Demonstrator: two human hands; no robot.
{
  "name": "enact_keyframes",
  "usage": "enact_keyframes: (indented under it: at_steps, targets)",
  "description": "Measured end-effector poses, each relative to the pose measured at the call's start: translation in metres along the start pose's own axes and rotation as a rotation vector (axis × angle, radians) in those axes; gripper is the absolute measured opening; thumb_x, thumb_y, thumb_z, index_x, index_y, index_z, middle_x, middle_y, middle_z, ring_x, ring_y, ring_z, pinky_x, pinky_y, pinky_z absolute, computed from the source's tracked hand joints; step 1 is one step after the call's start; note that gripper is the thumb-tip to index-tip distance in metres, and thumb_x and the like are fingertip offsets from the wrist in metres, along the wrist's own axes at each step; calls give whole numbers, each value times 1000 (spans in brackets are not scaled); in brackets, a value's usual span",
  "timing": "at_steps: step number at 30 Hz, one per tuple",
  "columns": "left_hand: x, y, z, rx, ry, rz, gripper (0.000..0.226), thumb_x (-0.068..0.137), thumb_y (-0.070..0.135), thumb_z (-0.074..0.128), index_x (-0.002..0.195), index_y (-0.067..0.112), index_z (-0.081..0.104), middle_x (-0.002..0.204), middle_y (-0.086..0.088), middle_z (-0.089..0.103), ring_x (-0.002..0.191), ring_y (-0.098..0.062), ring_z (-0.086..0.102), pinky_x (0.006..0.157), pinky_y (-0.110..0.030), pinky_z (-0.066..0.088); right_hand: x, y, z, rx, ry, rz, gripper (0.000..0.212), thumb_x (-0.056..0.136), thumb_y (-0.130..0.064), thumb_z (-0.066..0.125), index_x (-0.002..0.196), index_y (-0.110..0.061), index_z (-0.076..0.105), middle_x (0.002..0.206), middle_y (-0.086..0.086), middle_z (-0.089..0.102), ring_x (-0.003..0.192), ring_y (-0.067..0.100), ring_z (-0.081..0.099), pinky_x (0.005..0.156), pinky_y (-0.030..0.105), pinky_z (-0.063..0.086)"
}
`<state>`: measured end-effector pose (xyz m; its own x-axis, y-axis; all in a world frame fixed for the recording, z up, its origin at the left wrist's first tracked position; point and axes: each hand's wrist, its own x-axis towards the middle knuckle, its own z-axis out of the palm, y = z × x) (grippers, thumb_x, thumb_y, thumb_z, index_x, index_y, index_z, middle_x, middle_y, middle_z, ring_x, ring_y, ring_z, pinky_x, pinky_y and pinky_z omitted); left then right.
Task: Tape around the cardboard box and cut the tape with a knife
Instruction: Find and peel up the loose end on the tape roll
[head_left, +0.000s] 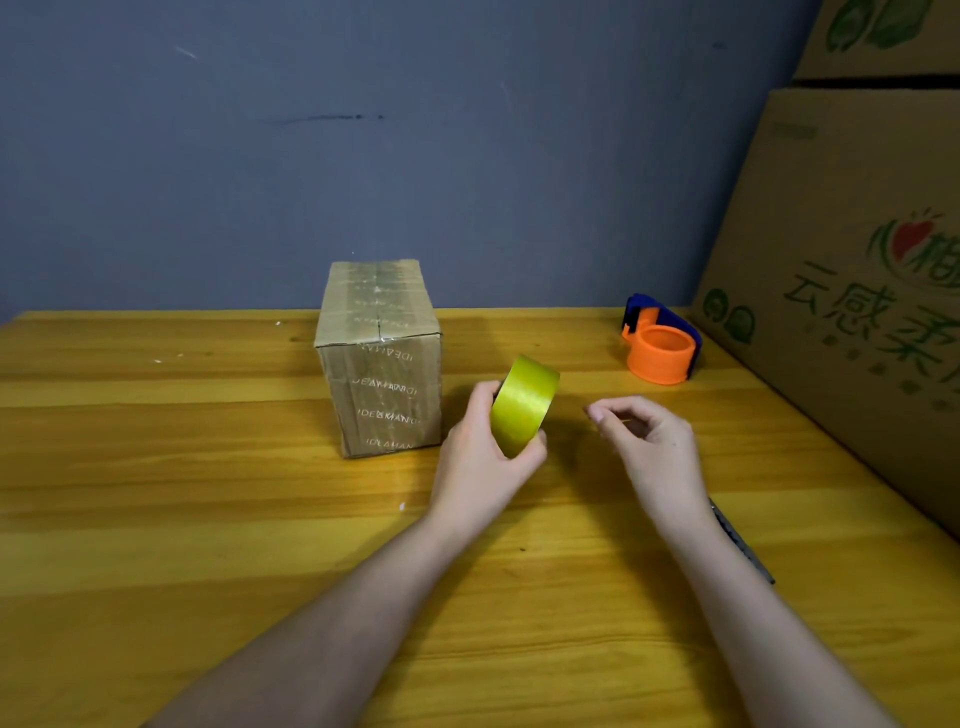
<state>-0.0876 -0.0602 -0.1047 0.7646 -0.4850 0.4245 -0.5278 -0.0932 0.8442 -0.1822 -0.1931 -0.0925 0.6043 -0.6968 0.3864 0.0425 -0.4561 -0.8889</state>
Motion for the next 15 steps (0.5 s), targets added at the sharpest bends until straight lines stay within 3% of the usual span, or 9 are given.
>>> enact_keyframes:
  at_steps: [5,10,13,15]
  targets:
    - [0,0,0,-6,9,-6,39,67,40,64,100,35,45,85,5,64,79,-22,60,76,-43,51,4,5,-3,4,-23,35,15,83,-15,69,80,-30,69,73,-11,67,66,3,58,69,31,49]
    - [1,-2,1,13,10,14,41,65,47,60,101,36,44,85,3,65,78,-24,60,76,-43,51,6,5,-5,-122,-99,-24,23,83,-5,67,82,-28,69,84,-5,63,68,-5,58,65,7,42]
    - [0,-2,2,39,2,29,40,66,45,62,101,36,43,81,4,64,75,-23,59,73,-41,51,5,5,-5,-180,-94,-85,22,81,0,66,83,-22,73,89,-3,62,81,-11,57,73,3,42]
    - [0,-1,3,62,-8,41,39,69,40,65,101,34,44,77,5,62,69,-20,56,67,-37,49,4,4,-6,-153,-135,-46,16,84,-2,64,87,-14,75,82,-4,67,72,-16,58,67,2,42]
